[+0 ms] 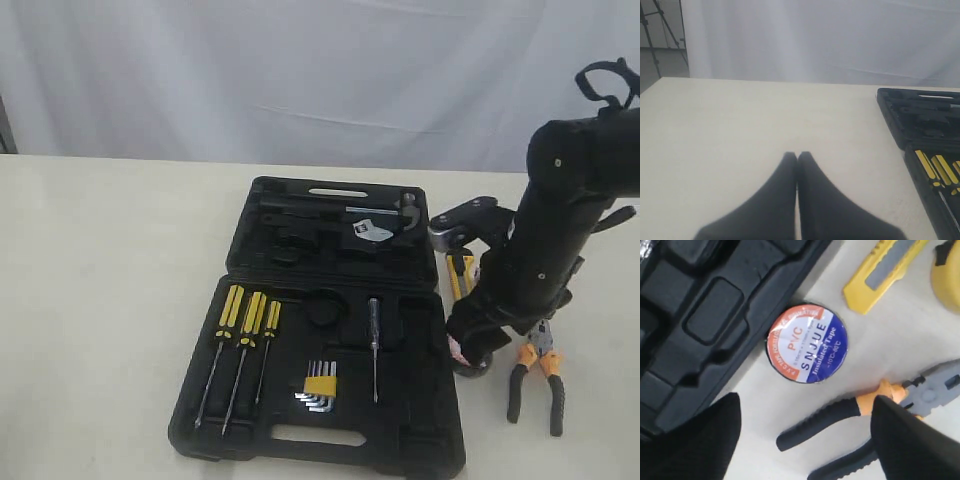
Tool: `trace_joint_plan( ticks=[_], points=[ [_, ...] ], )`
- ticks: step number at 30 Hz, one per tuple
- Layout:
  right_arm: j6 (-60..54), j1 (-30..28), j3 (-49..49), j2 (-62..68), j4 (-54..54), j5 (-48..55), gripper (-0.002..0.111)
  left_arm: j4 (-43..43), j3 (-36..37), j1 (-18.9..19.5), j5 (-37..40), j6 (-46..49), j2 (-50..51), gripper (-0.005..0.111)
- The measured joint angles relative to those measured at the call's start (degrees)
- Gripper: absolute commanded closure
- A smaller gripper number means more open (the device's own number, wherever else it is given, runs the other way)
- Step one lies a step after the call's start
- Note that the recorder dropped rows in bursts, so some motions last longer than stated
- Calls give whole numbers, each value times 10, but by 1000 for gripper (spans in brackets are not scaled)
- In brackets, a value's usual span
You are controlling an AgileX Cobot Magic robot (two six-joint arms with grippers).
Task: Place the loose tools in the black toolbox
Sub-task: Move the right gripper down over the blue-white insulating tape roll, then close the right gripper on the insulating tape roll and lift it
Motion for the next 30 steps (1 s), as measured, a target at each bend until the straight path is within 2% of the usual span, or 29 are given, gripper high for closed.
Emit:
trace_joint_plan(
  ticks=[7, 26, 28, 30],
  points=[
    [-46, 0, 0, 37, 1, -44, 40, 0, 0, 0, 0, 0, 0, 107],
    [-51, 0, -1, 90, 0, -94, 41, 0, 0, 0, 0, 0, 0, 107],
    [-51, 0, -2, 90, 0, -97, 47, 0, 0, 0, 0, 0, 0, 107],
    [-51, 0, -2, 90, 2, -98, 59, 0, 0, 0, 0, 0, 0, 107]
  ],
)
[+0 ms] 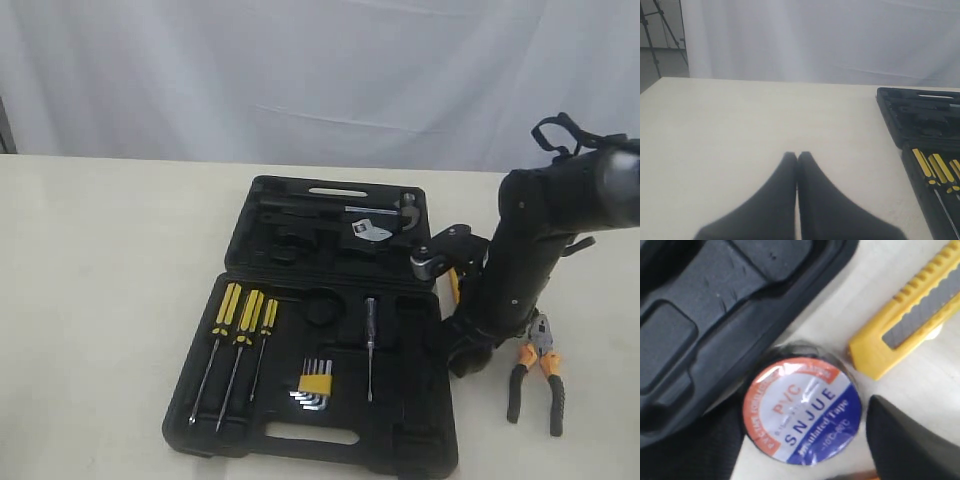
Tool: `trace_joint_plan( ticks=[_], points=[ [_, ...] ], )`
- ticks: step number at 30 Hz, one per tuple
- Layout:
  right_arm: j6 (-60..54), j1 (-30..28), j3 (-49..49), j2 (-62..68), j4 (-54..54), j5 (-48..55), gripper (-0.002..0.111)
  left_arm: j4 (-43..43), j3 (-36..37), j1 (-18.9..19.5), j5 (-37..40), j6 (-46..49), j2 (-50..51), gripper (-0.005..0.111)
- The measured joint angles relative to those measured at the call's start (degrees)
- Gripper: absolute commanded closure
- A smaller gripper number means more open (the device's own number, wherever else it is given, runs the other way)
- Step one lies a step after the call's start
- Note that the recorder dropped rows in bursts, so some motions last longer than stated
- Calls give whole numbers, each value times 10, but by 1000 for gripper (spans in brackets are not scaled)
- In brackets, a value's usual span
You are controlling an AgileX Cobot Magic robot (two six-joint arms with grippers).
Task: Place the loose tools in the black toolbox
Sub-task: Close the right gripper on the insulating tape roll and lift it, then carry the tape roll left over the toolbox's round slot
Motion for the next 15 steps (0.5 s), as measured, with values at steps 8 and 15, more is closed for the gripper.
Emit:
trace_joint_plan(
  ticks=[8, 15],
  points=[
    [4, 0, -1, 1, 7, 4, 88, 0, 0, 0, 0, 0, 0, 107],
    [35, 0, -1, -90, 55, 73, 88, 0, 0, 0, 0, 0, 0, 107]
  ],
)
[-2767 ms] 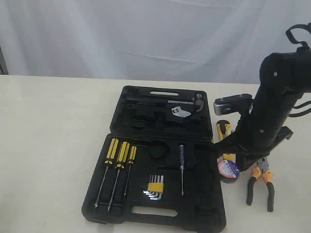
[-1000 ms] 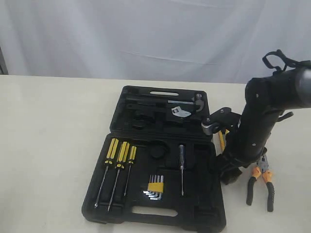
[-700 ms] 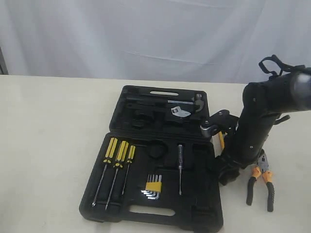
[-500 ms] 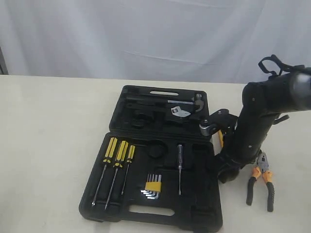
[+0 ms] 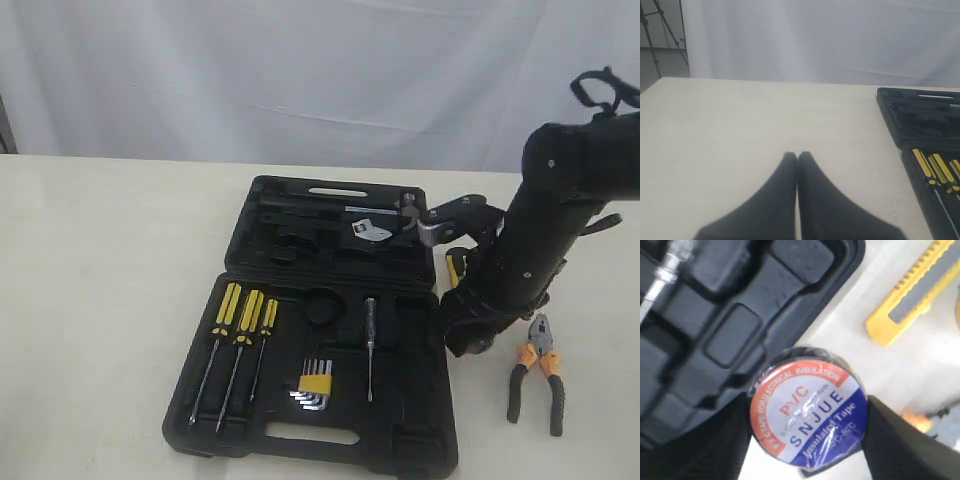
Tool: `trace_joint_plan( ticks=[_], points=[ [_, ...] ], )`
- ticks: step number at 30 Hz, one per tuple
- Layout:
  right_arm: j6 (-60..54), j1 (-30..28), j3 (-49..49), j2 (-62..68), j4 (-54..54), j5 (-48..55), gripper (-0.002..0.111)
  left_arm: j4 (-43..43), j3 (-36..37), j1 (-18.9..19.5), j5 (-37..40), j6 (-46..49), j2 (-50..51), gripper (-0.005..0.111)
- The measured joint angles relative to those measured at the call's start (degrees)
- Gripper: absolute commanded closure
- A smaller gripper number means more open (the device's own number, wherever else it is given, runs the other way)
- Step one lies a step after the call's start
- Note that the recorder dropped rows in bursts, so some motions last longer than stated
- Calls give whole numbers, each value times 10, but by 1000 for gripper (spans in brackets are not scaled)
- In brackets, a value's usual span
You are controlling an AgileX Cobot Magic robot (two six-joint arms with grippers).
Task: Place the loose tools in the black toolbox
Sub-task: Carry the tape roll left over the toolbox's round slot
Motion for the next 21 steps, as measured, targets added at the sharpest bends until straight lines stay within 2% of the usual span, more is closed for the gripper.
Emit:
trace_joint_plan(
  ticks=[3, 5, 8, 10, 16, 21],
  points=[
    [51, 23, -5, -40, 8, 36, 88, 0, 0, 0, 0, 0, 0, 107],
    [87, 58, -31, -50, 9, 74, 88, 0, 0, 0, 0, 0, 0, 107],
    [149, 135, -115, -35, -4, 141, 88, 0, 0, 0, 0, 0, 0, 107],
    [173, 162, -160, -15, -18, 145, 88, 0, 0, 0, 0, 0, 0, 107],
    [208, 190, -289, 76, -25, 159, 88, 0, 0, 0, 0, 0, 0, 107],
    [214, 191, -351, 156, -25, 160, 88, 0, 0, 0, 0, 0, 0, 107]
  ],
)
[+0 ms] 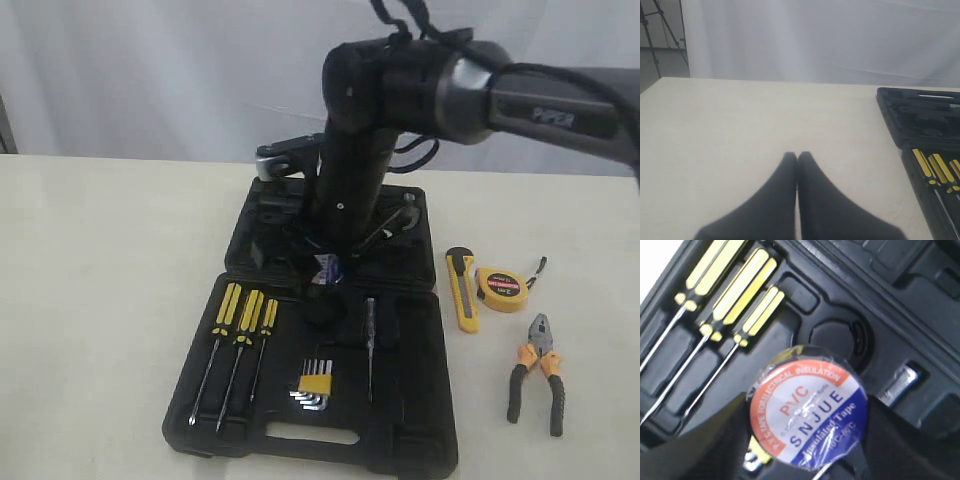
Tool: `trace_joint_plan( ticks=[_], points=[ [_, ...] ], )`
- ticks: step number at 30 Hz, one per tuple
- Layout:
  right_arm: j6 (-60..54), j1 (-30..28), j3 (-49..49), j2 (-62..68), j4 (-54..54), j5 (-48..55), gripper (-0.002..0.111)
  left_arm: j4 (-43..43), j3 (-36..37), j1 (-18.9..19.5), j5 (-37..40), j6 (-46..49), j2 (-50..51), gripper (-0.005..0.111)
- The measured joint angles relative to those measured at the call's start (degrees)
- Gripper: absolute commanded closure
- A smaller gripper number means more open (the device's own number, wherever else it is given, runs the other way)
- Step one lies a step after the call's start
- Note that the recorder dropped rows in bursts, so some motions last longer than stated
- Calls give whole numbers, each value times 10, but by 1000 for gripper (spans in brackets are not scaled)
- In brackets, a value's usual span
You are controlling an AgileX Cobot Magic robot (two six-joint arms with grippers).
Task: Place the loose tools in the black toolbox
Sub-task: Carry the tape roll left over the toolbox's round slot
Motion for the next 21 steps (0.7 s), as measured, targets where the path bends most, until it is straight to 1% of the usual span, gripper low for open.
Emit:
trace_joint_plan(
  ticks=[6, 14, 21],
  points=[
    [3, 0, -25, 55, -1, -1, 88, 0, 0, 0, 0, 0, 0, 107],
    [3, 0, -25, 77, -5, -11, 88, 0, 0, 0, 0, 0, 0, 107],
    [3, 0, -25, 88, -5, -49, 88, 0, 0, 0, 0, 0, 0, 107]
  ],
)
